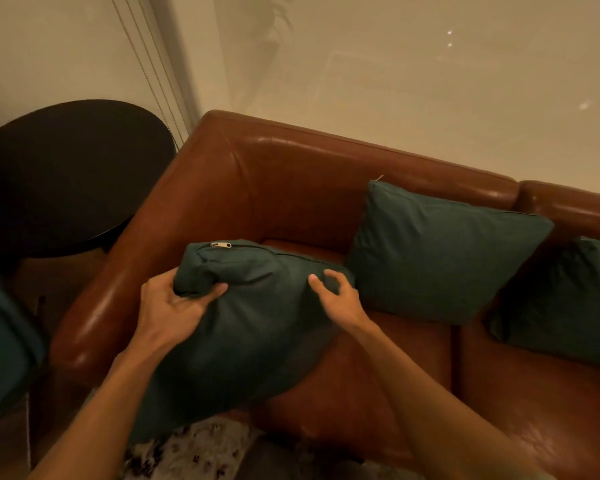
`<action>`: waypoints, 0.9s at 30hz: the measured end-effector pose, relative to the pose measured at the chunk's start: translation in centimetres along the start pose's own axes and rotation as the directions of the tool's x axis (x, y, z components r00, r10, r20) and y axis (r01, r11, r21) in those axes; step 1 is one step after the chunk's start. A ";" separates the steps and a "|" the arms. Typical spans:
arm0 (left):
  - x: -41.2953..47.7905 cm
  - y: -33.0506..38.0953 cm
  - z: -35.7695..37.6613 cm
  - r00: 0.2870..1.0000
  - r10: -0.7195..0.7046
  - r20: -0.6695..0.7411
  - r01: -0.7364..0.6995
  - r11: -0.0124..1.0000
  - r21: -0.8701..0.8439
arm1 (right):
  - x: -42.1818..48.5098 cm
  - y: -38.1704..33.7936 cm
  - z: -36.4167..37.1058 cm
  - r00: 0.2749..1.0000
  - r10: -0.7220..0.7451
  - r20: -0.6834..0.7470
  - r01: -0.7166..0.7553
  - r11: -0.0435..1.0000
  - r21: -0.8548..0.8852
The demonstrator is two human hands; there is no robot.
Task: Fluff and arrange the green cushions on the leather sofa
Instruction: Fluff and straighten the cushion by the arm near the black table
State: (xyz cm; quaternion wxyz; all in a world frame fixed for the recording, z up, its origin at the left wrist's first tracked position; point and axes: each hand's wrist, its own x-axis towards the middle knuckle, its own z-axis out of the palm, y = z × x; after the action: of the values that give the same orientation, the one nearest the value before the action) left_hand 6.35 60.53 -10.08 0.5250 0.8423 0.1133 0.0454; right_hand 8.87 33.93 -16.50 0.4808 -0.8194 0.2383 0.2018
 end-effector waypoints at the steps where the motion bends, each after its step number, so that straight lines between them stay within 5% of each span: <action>1: 0.1 0.4 -0.5 0.999 0.003 -0.050 -0.005 1.000 -0.031 | 0.4 0.0 0.2 0.994 0.098 0.055 -0.100 0.994 0.031; 6: -0.1 1.5 -1.5 0.953 0.069 -0.294 -0.105 0.989 -0.106 | 1.1 -3.6 2.5 0.967 0.109 0.230 -0.183 0.926 0.329; 15: -1.3 -3.6 2.3 0.774 -0.111 -0.623 -0.079 0.960 -0.268 | 3.6 -10.4 7.8 0.953 -0.219 0.208 0.138 0.928 0.345; 21: -2.6 -7.7 5.3 0.877 -0.333 -0.346 0.235 0.926 -0.295 | 5.3 -6.5 10.8 0.955 -0.228 0.191 0.197 0.966 0.169; 27: -3.7 -8.7 2.6 0.933 -0.298 -0.202 0.211 0.907 -0.365 | 4.2 -4.3 11.2 0.938 -0.295 0.183 0.274 0.953 0.132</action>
State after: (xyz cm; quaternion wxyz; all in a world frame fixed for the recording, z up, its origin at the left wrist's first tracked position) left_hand 2.03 61.03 -18.85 0.6439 0.7049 0.2797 0.1020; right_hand 13.58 44.85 -21.00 0.5685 -0.7945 0.0778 0.1990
